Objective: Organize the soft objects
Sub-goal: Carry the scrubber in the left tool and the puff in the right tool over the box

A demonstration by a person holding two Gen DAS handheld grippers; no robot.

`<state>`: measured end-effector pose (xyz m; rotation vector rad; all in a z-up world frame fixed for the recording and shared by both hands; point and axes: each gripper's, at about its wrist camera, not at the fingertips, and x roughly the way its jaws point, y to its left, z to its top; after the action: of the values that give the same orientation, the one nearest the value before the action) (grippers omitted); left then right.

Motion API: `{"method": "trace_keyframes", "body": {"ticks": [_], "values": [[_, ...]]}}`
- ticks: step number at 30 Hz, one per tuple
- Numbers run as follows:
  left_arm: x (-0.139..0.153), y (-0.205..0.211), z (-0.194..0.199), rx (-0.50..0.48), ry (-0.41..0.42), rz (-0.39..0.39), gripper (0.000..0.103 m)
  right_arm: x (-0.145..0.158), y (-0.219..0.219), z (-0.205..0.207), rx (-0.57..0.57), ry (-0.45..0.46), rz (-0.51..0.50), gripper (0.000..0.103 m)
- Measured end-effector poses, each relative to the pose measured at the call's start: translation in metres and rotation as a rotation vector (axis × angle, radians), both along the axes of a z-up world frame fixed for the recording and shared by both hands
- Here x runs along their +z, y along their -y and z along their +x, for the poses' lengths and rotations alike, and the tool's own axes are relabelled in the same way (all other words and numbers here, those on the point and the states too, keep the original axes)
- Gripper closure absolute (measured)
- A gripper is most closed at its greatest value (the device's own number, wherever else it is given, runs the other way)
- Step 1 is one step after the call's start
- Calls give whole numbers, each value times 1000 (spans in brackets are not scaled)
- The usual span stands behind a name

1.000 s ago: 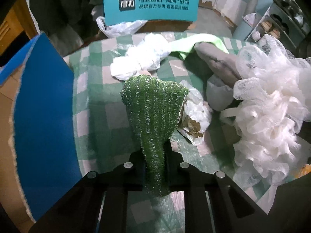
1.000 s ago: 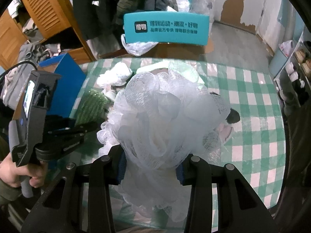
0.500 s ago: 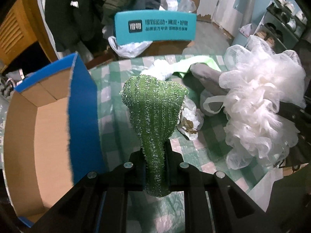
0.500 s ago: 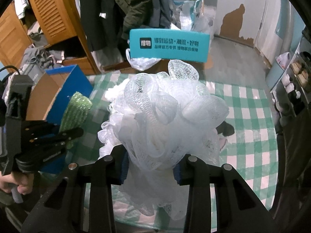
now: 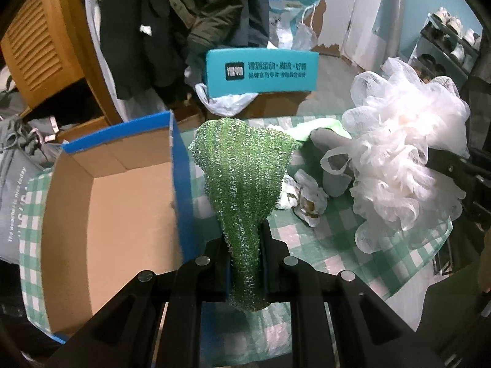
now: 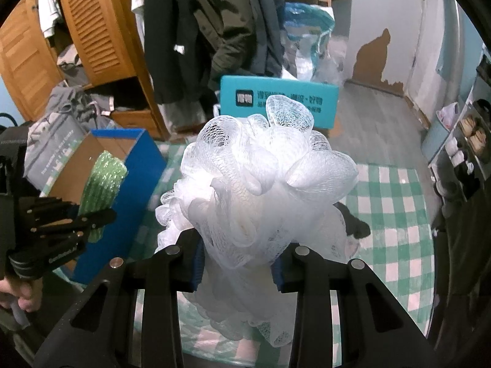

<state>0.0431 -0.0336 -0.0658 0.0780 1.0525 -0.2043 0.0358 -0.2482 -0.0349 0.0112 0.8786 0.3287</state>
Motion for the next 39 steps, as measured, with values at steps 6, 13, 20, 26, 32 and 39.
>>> {"method": "trace_keyframes", "body": {"ticks": [6,13,20,26,32,39], "values": [[14,-14,-7,19,29,-13,89,12,-10,0,15,28,11,71],[27,-32,-13,51,66,-10,89,22,-25,1,40,49,23,71],[31,-51,-15,85,79,-14,89,35,-50,3,81,70,36,71],[32,-73,-17,131,83,-19,89,46,-79,5,124,87,45,71],[35,-94,-19,168,98,-19,89,53,-108,8,164,92,50,71],[37,-125,-21,235,98,-35,89,59,-142,12,204,93,65,71]]}}
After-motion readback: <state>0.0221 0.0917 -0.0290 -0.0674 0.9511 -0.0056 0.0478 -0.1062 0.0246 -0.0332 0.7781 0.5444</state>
